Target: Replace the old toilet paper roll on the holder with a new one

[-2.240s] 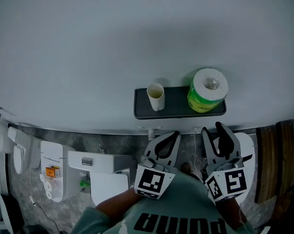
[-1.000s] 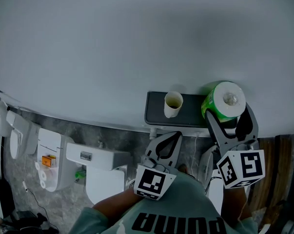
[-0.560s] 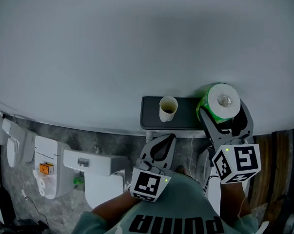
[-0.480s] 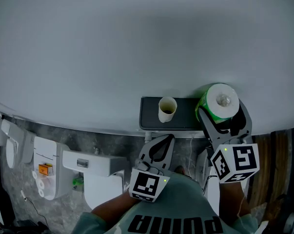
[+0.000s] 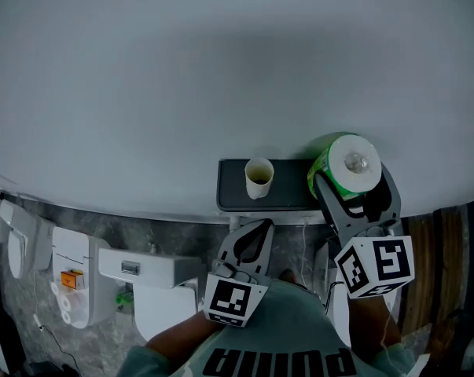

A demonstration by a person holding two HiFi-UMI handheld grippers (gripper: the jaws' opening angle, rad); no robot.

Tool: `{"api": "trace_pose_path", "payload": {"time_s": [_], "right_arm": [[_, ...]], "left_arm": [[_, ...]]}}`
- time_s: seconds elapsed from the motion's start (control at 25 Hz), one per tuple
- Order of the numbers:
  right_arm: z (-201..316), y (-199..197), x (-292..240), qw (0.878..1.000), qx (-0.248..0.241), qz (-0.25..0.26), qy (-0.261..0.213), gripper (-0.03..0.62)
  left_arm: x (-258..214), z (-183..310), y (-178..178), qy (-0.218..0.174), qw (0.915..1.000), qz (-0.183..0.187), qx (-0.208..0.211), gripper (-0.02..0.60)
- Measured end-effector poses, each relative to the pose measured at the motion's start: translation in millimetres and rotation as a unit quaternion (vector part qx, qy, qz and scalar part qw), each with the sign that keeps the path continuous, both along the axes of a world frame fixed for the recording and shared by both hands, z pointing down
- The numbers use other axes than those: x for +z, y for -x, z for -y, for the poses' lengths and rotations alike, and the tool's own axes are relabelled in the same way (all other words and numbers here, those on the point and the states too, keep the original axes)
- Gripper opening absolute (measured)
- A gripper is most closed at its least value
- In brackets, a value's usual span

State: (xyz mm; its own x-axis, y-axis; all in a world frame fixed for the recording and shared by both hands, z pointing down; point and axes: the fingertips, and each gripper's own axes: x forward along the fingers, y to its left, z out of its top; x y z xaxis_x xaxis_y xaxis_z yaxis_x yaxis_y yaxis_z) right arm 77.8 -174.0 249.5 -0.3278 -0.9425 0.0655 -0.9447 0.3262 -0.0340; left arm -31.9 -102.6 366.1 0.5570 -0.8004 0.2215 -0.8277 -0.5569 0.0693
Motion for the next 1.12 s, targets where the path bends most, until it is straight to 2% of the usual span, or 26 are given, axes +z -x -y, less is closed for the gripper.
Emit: {"api": "trace_pose_path", "payload": {"time_s": [0.32,0.72,1.12], "right_arm": [[-17,-49,-18,0.997,0.023,0.075,-0.014,0.44],[-30,-120,0,0.988,0.069,0.141,0.002,0.44],[-29,-167,41,0.973,0.099,0.205,0.035,0.44]], "left_arm": [[0,-6,-28,-0.001,0.9997,0.012,0.022,0.004],[8,-14,-73,0.006,0.9981,0.033,0.052,0.005],[24,-9,-97,0.006,0.9976,0.046,0.051,0.003]]}}
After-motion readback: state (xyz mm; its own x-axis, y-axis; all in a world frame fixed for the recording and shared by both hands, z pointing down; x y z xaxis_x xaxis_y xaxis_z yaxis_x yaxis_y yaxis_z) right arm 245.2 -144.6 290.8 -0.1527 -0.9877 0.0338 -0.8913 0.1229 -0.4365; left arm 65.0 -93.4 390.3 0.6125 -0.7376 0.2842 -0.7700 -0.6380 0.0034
